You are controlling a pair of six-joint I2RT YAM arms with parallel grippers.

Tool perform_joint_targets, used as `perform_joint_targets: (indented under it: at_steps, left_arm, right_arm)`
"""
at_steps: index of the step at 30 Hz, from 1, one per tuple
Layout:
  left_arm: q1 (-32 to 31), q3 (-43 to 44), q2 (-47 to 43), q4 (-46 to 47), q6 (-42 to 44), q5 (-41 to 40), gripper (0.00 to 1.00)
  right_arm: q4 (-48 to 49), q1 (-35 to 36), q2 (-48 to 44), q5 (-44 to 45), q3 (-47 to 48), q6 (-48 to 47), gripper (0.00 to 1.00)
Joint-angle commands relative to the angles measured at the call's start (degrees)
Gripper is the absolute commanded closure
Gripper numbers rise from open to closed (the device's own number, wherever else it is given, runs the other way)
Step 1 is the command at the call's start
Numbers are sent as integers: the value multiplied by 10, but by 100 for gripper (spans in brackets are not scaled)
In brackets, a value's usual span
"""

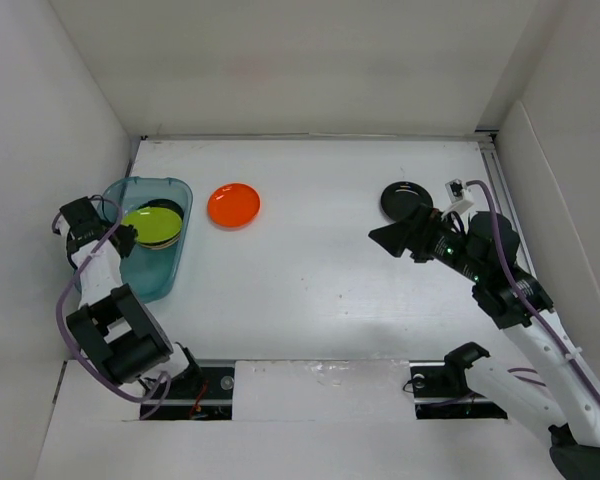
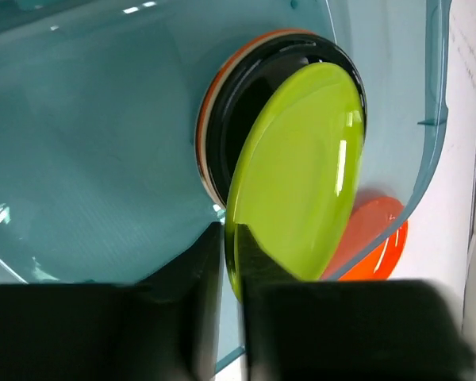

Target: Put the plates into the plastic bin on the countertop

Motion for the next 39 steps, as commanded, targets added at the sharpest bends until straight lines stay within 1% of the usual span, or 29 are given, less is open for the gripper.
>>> perform_joint_targets:
  at_steps: [1, 2, 3, 5, 6, 7, 9, 11, 12, 14, 15, 17, 18, 19, 20, 21, 22, 23, 24, 25, 26, 27, 28, 29, 31, 32, 33, 35, 39]
  left_arm:
    - [-1, 10, 10, 35, 3, 36, 83]
    - [-1, 10, 10, 35, 3, 36, 68]
    - [-1, 10, 10, 35, 3, 36, 43]
    - [-1, 23, 10, 30, 3, 36, 25]
    - [-1, 23, 1, 30, 15, 36, 1]
    - [-7, 31, -18, 30, 22, 29, 1]
    - [-40, 52, -43, 24, 36, 7, 1]
    - [-68, 52, -83, 43, 51, 15, 1]
    - [-113, 60, -92, 50, 58, 15, 1]
    - [-179, 80, -97, 43, 64, 5, 1]
    - [-262, 97, -97, 43, 70, -1, 1]
    - [-354, 111, -79, 55, 63, -15, 1]
    - [-397, 118, -53, 74, 63, -15, 1]
    - [-471, 132, -34, 87, 46, -15, 1]
    - [-502, 138, -14, 103, 41, -15, 1]
    - [-529, 146, 11, 138, 41, -1, 1]
    - [-573, 172, 65, 148, 35, 19, 1]
    - [-593, 187, 93, 161, 29, 29, 1]
    - [-610, 202, 121, 176, 29, 40, 1]
    - [-624, 220, 180, 183, 29, 46, 1]
    - [-653, 264, 208, 183, 23, 46, 1]
    - [-666, 285, 233, 189, 23, 55, 1]
    - [-678, 307, 286, 194, 17, 60, 1]
    - [-703, 354, 314, 194, 17, 66, 1]
    - [-721, 408, 368, 194, 11, 71, 1]
    - [-728, 435, 423, 188, -3, 71, 1]
    - [-734, 481, 448, 188, -14, 81, 1]
    - [-745, 527, 512, 216, -52, 102, 1]
    - [-750, 575, 583, 249, -88, 102, 1]
  right_arm:
    - [42, -4, -8, -6, 4, -11, 0]
    - [42, -4, -8, -1, -2, -11, 0]
    - [42, -4, -8, -1, -2, -11, 0]
    - [42, -4, -8, -1, -2, -11, 0]
    - [42, -4, -8, -1, -2, -11, 0]
    - [42, -4, -8, -1, -2, -11, 0]
    - [42, -4, -8, -1, -2, -11, 0]
    - [47, -4, -8, -1, -2, -11, 0]
    - [47, -4, -1, 4, -2, -11, 0]
    - [47, -4, 6, 9, -2, -6, 0]
    - [42, -4, 6, 15, -2, -6, 0]
    - [35, -4, 0, 42, 9, 0, 0]
    - [24, -4, -8, 57, 9, 6, 0]
    - [24, -4, -16, 101, 17, 13, 0]
    - [-8, -4, -25, 131, 33, 23, 0]
    - [-22, -4, -39, 159, 42, 38, 0]
    - [-36, -4, -45, 185, 50, 38, 0]
    - [-64, -4, -51, 234, 65, 51, 0]
    - [-75, -4, -63, 253, 65, 60, 0]
    - [-86, -4, -69, 268, 74, 65, 0]
    - [-101, -4, -69, 305, 81, 72, 0]
    - [-131, -4, -78, 322, 87, 80, 0]
    - [-138, -9, -95, 333, 93, 86, 0]
    - [-138, -9, -106, 338, 93, 86, 0]
    - [-138, -9, -133, 338, 87, 86, 0]
    - [-138, -9, -133, 338, 87, 81, 0]
    - [-138, -9, -140, 333, 87, 81, 0]
    - [-143, -9, -140, 318, 87, 76, 0]
    - [-160, -9, -140, 312, 87, 76, 0]
